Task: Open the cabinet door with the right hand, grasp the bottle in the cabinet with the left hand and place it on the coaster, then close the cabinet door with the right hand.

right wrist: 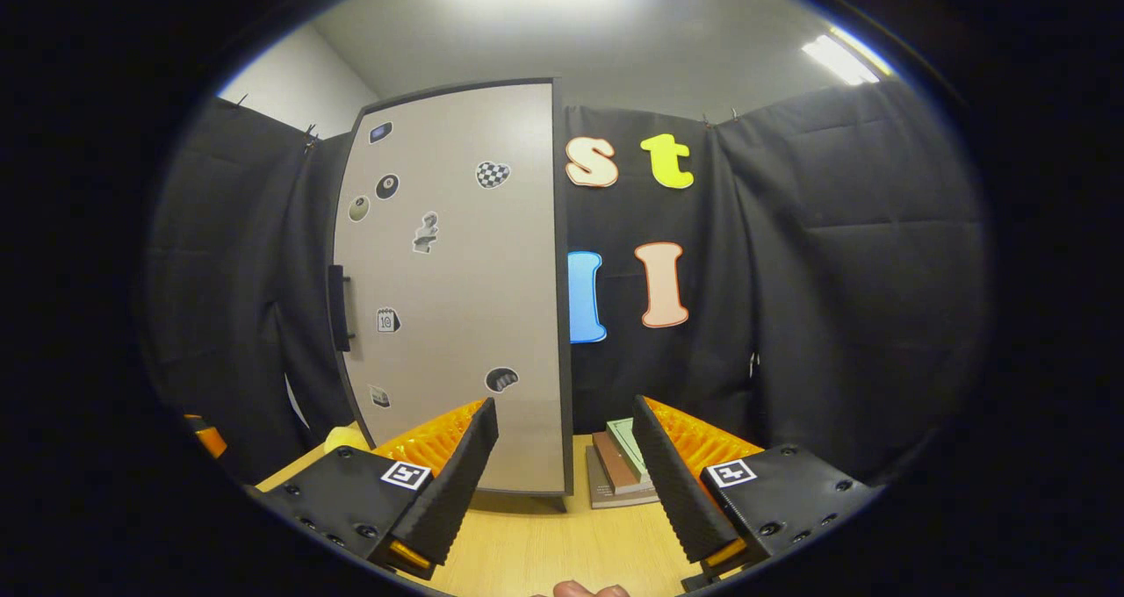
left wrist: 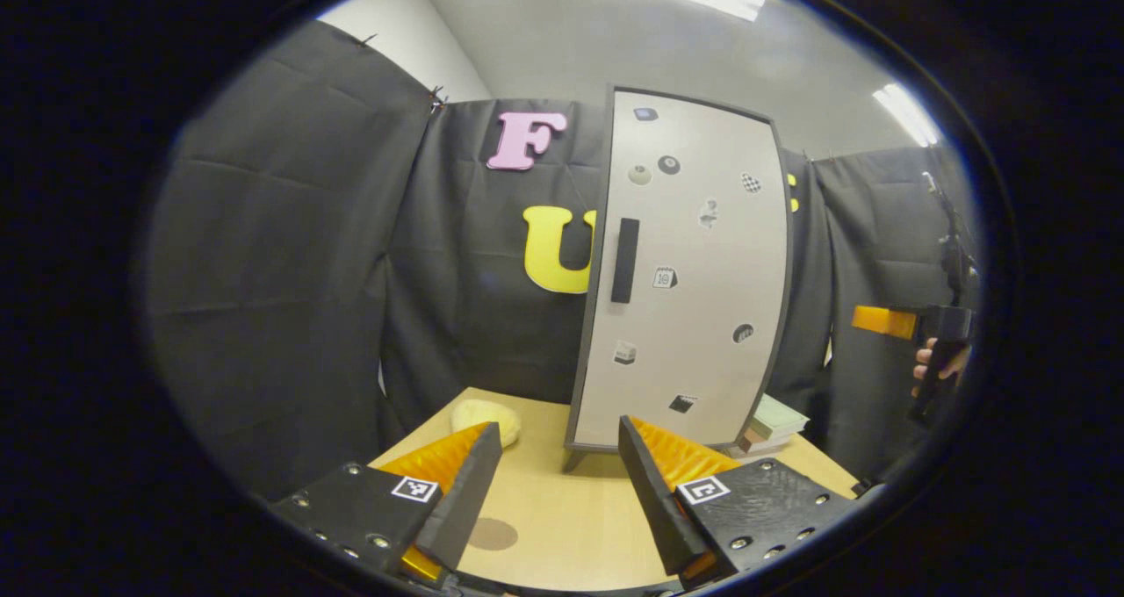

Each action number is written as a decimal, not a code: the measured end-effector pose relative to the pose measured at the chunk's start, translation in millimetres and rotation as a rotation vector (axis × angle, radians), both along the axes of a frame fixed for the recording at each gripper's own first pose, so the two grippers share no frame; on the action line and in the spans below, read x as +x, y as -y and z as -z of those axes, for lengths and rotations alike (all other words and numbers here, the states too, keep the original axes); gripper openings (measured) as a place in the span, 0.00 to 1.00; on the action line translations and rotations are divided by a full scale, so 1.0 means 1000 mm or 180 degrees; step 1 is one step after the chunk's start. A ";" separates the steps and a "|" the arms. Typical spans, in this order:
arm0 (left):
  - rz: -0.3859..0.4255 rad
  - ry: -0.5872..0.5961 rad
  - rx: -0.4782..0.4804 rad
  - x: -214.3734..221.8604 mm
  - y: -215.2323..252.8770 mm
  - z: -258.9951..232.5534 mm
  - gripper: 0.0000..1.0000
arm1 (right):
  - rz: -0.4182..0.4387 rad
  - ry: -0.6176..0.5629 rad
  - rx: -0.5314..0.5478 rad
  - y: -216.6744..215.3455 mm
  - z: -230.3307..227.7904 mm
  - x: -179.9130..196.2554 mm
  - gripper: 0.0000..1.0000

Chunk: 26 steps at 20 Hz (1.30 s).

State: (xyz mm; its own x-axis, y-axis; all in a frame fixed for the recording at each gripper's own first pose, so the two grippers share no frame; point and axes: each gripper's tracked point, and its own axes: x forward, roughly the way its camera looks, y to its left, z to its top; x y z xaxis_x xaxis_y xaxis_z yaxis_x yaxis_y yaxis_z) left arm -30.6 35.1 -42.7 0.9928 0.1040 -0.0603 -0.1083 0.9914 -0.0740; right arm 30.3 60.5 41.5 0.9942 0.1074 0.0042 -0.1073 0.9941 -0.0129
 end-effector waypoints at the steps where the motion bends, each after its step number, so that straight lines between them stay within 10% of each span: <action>1: -0.0015 -0.0012 0.0009 -0.001 -0.002 0.003 0.83 | -0.0043 0.0009 -0.0005 -0.007 -0.006 0.004 0.98; 17: -0.0474 -0.0251 -0.0002 -0.039 -0.059 0.035 0.83 | -0.0794 0.0287 -0.0125 -0.194 -0.121 0.068 0.94; 26: -0.0709 -0.0417 -0.0203 -0.055 -0.084 0.067 0.80 | -0.0933 -0.0128 0.0028 -0.288 -0.095 0.106 0.99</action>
